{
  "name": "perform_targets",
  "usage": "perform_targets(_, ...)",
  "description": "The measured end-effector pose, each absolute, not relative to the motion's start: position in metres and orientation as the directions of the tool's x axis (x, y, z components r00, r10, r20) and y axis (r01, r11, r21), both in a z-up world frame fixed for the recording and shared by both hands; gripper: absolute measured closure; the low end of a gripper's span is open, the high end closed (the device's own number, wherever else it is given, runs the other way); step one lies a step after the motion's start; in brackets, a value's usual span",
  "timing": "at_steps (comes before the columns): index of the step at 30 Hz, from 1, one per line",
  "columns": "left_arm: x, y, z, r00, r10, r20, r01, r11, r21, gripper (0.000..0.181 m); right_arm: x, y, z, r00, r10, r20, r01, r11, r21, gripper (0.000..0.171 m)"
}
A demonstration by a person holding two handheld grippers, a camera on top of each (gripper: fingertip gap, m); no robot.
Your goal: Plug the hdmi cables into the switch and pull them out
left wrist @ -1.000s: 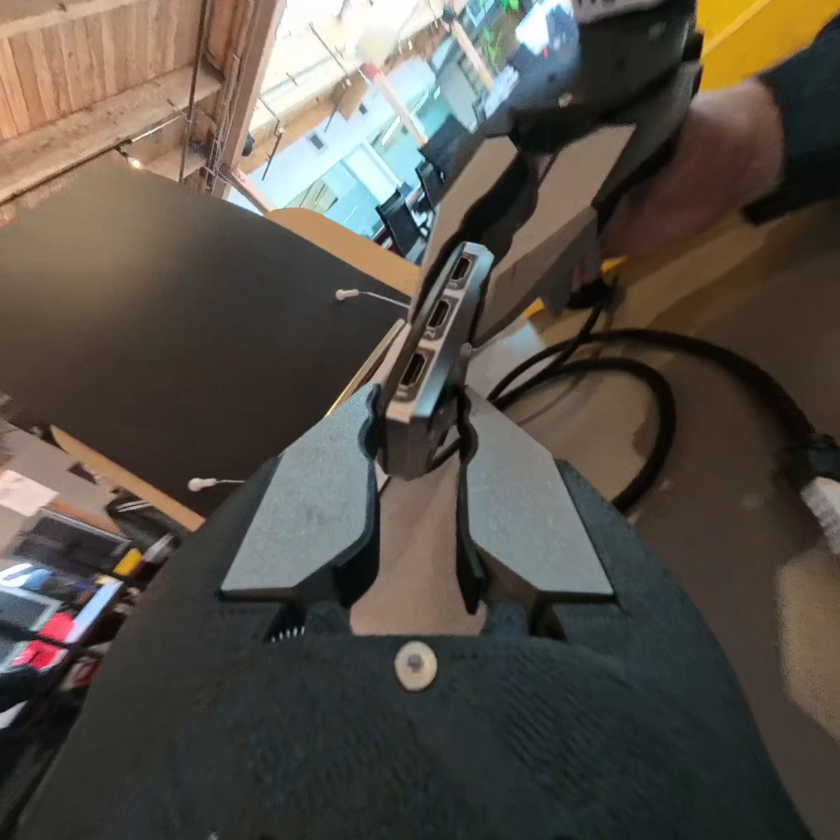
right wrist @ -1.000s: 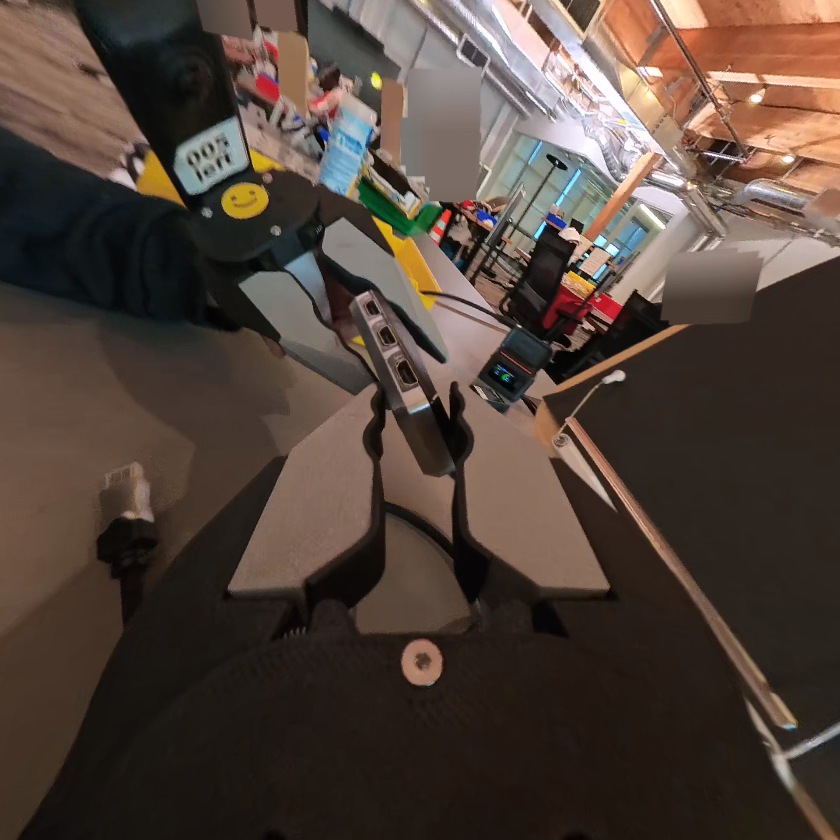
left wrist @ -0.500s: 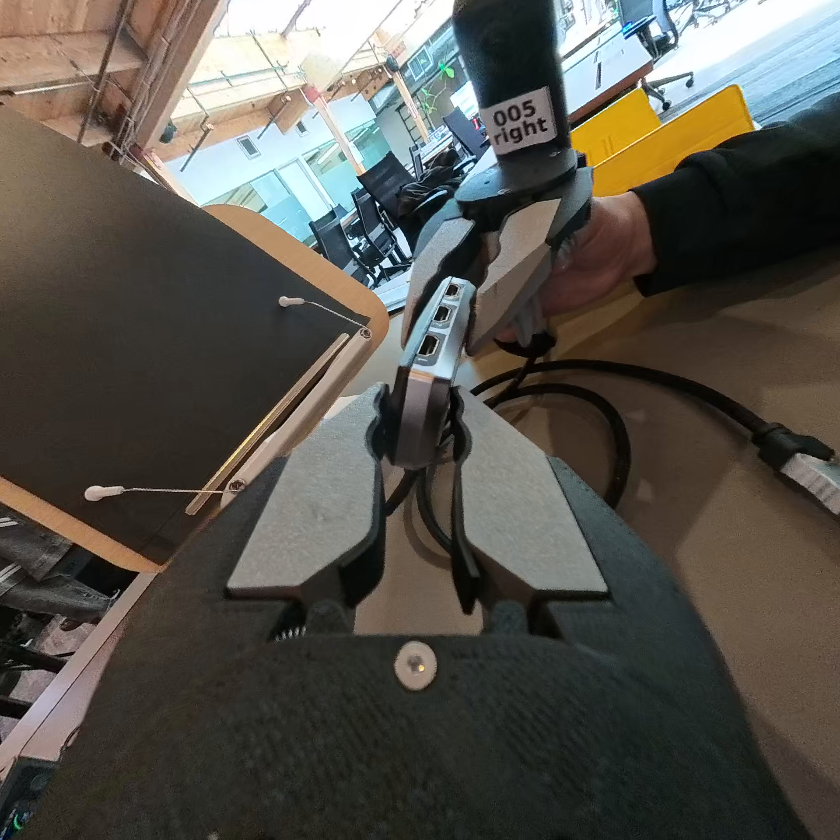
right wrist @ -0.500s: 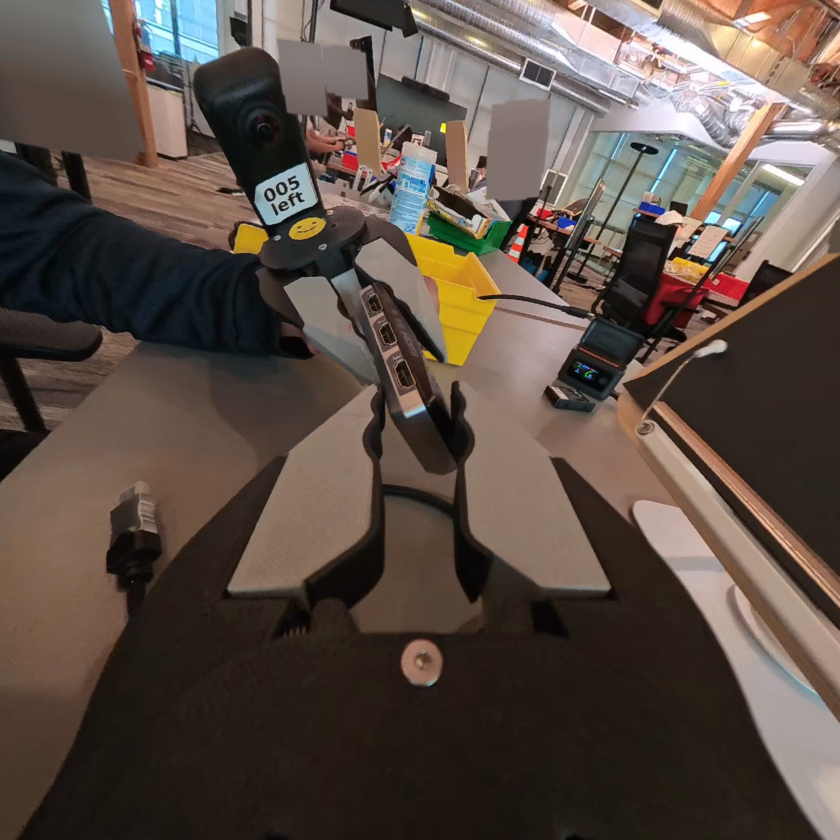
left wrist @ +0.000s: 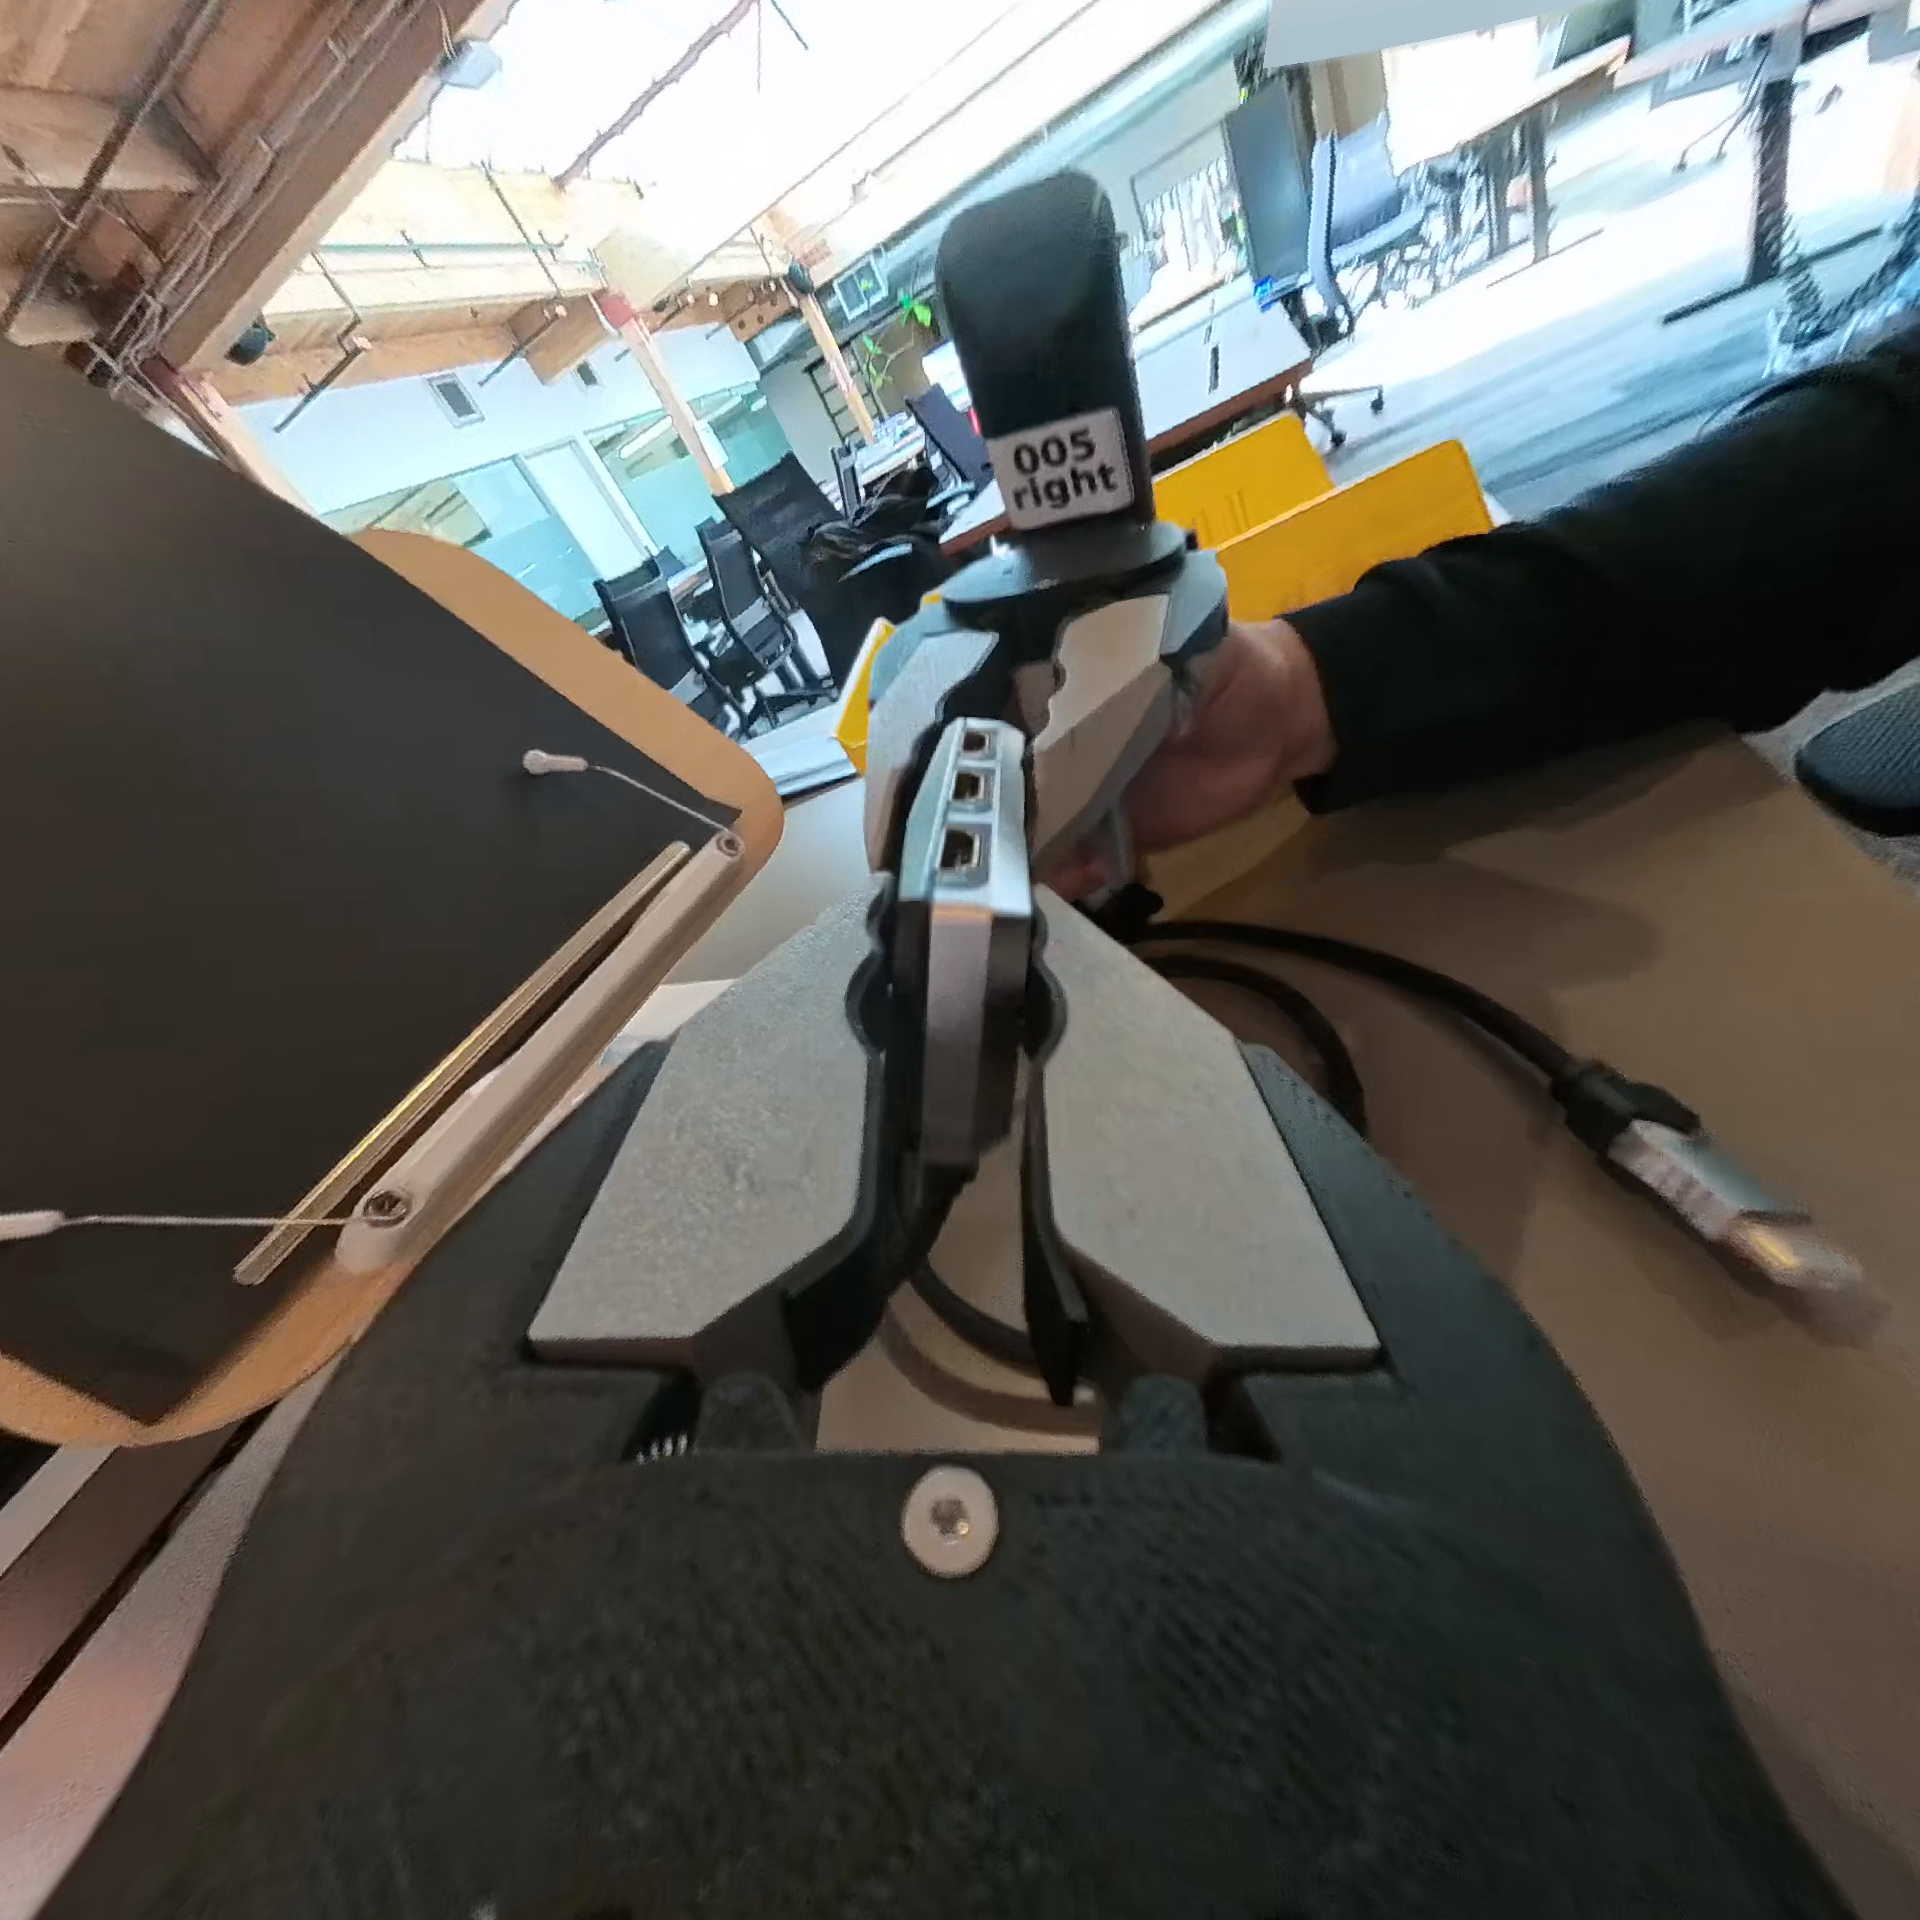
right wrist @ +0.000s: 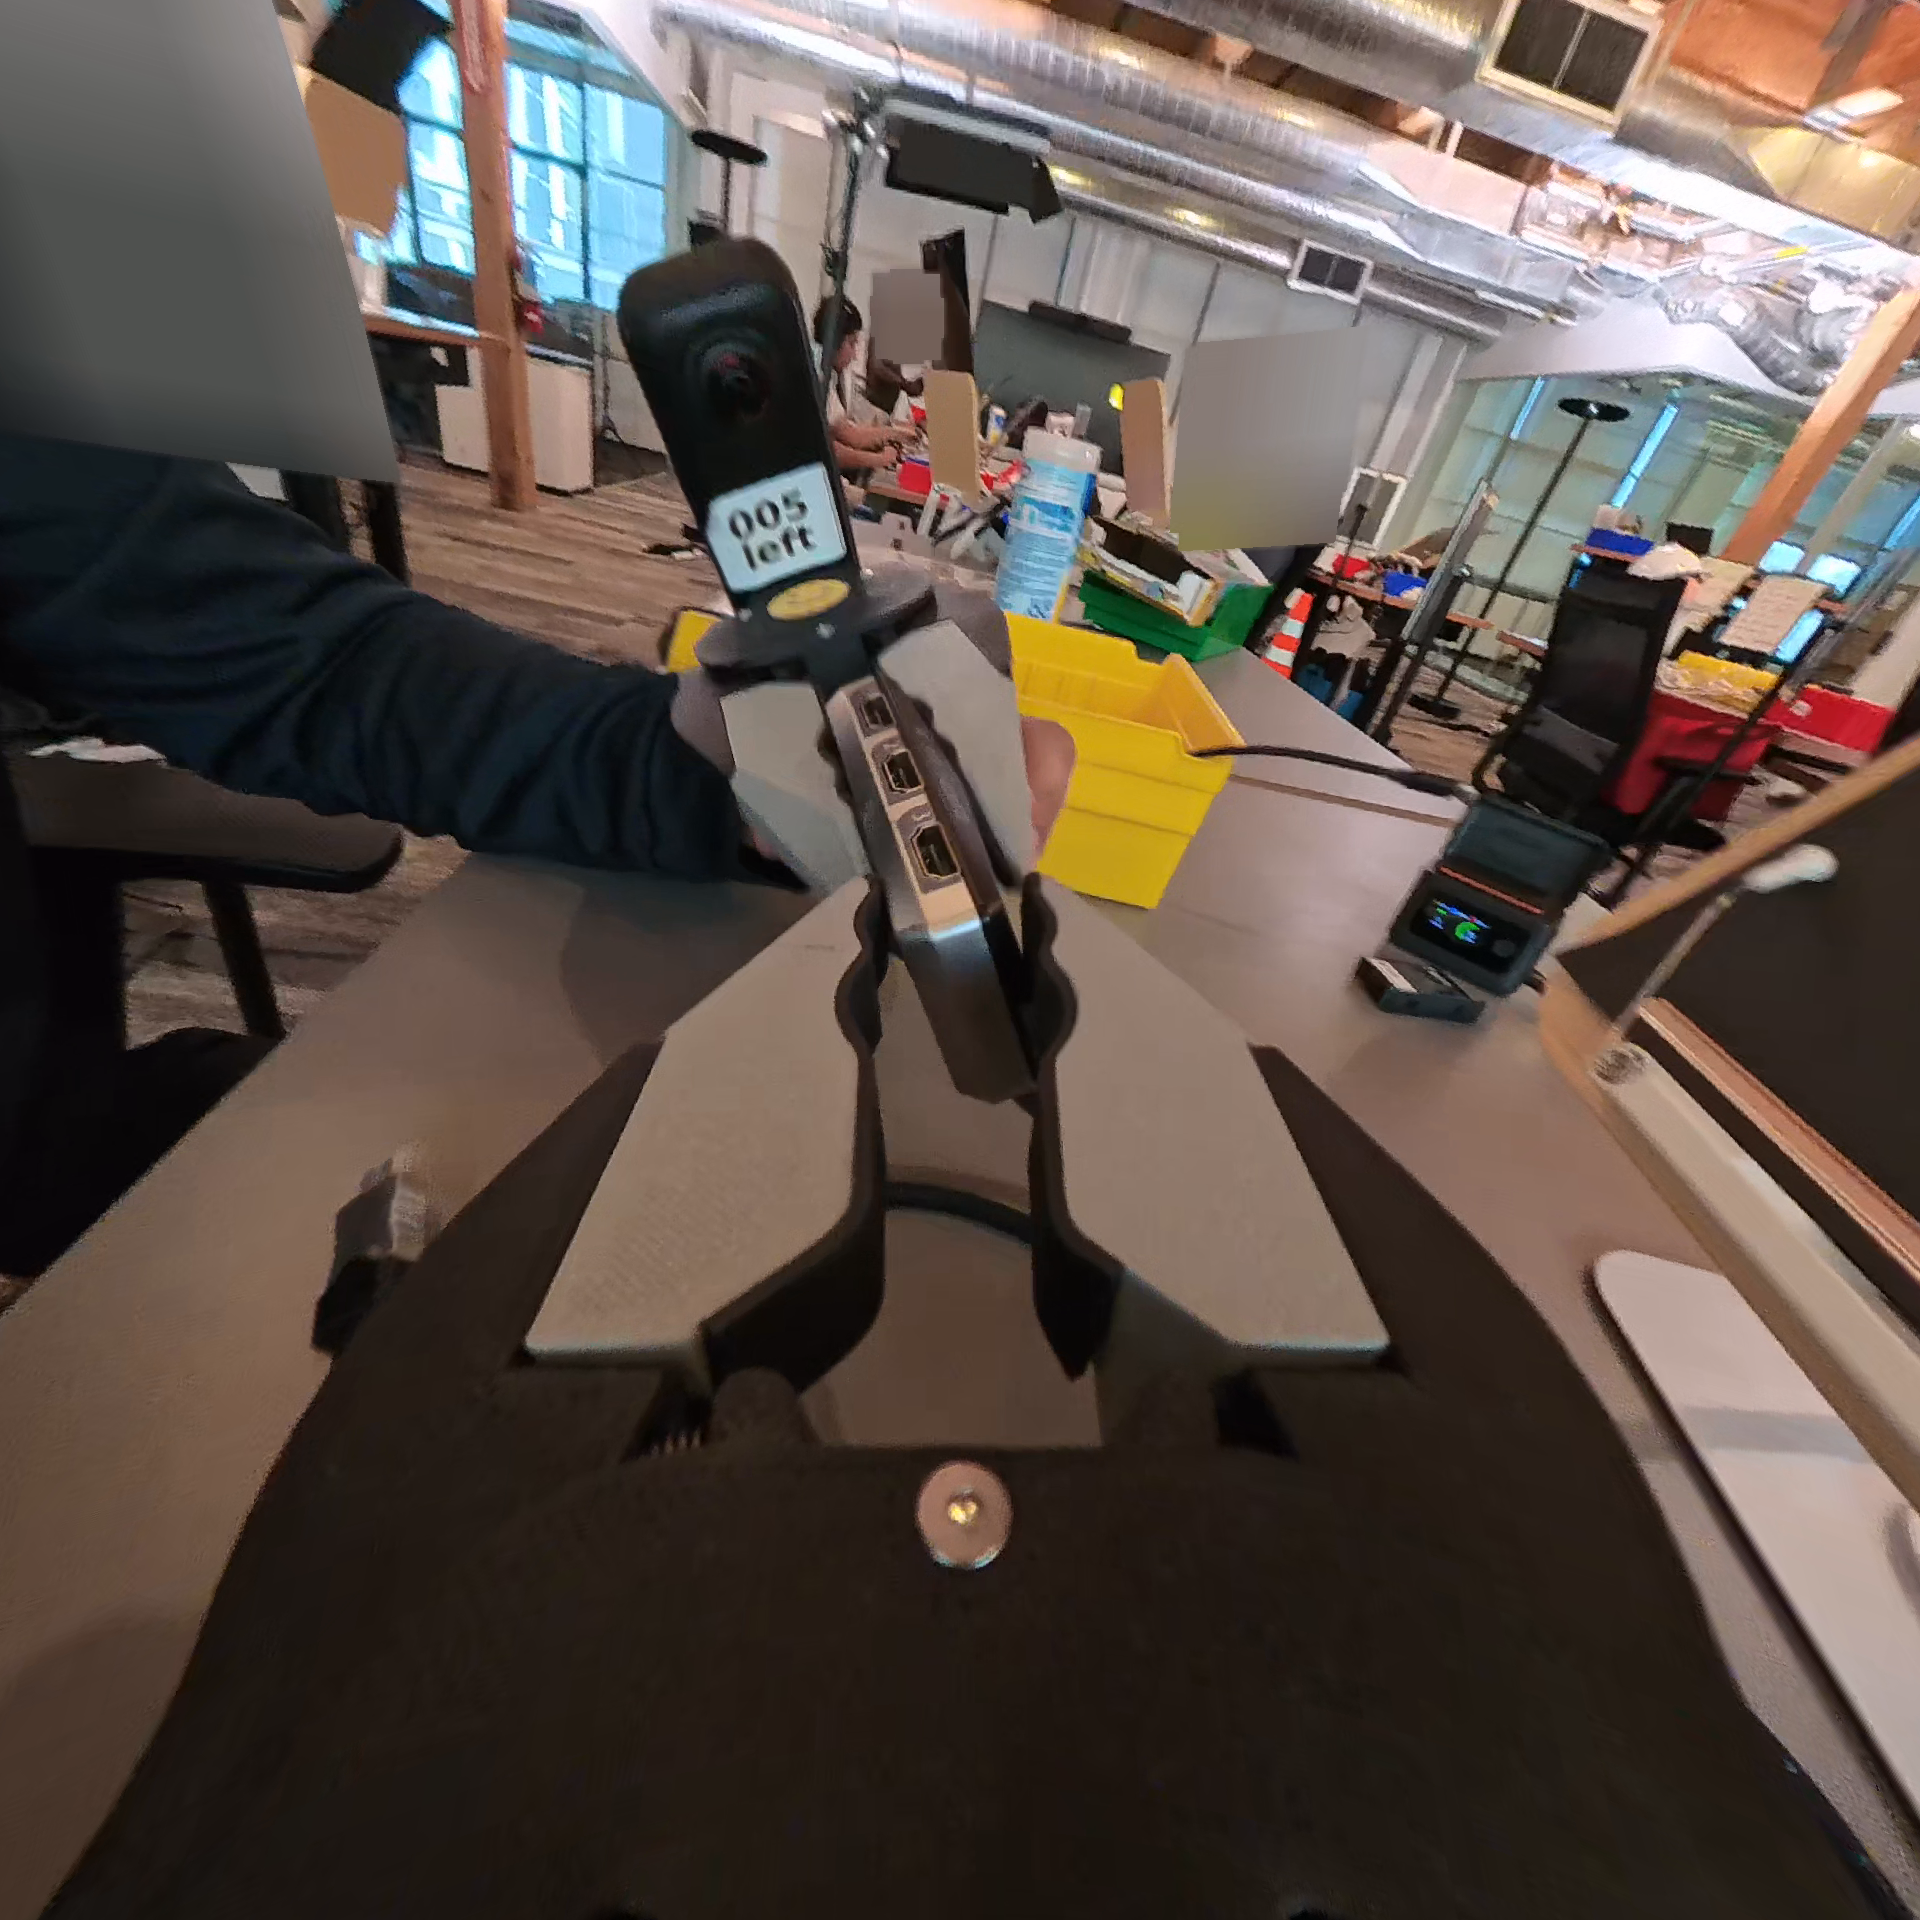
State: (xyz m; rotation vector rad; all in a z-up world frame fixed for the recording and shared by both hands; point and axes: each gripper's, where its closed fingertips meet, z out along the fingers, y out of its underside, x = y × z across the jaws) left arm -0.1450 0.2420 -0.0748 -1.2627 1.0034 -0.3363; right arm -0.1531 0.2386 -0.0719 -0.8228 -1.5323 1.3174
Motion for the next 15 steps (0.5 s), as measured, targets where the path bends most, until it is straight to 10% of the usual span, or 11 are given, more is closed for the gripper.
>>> perform_targets(15,-0.186,0.281,-0.11,0.489,-0.402,-0.774,-0.724,0.307,-0.617,0.162,-0.152,0.261,-0.084,-0.255,0.95,0.182,0.094,0.212,-0.973,0.133)
